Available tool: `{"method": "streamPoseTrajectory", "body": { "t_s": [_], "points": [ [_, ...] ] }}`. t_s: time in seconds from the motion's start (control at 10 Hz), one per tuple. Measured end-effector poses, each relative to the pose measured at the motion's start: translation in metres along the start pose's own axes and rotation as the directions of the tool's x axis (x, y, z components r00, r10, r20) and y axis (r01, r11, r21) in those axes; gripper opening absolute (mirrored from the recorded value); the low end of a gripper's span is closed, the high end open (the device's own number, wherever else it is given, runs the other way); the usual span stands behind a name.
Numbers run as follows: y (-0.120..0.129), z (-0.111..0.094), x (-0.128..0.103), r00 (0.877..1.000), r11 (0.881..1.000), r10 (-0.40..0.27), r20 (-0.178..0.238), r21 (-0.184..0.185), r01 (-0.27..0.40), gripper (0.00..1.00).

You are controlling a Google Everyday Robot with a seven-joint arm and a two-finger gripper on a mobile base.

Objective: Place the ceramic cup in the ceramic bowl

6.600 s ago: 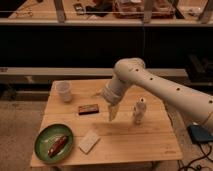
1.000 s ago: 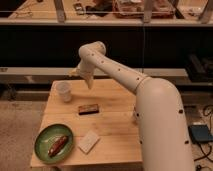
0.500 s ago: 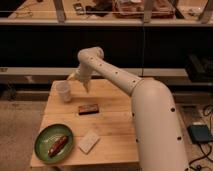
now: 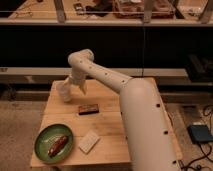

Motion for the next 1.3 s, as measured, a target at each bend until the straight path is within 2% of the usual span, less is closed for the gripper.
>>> {"method": "streamPoseTrajectory", "body": {
  "t_s": [0.3, 0.6, 0.9, 1.0, 1.1, 1.3],
  "points": [
    [-0.015, 0.015, 0.0, 1.0, 0.999, -0.024, -0.004, -0.04, 0.023, 0.78],
    [-0.015, 0.035, 0.005, 0.999, 0.997, 0.036, 0.0, -0.068, -0.036, 0.51],
    [-0.013, 0.045, -0.006, 0.997, 0.994, 0.066, 0.044, -0.088, -0.062, 0.21],
    [-0.014, 0.042, -0.015, 0.995, 0.994, 0.072, 0.068, -0.089, -0.066, 0.11],
    [-0.02, 0.031, -0.022, 0.994, 0.995, 0.075, 0.085, -0.075, -0.068, 0.04],
    [-0.038, -0.013, -0.04, 0.995, 0.999, 0.031, 0.092, -0.028, -0.028, 0.0]
  ]
}}
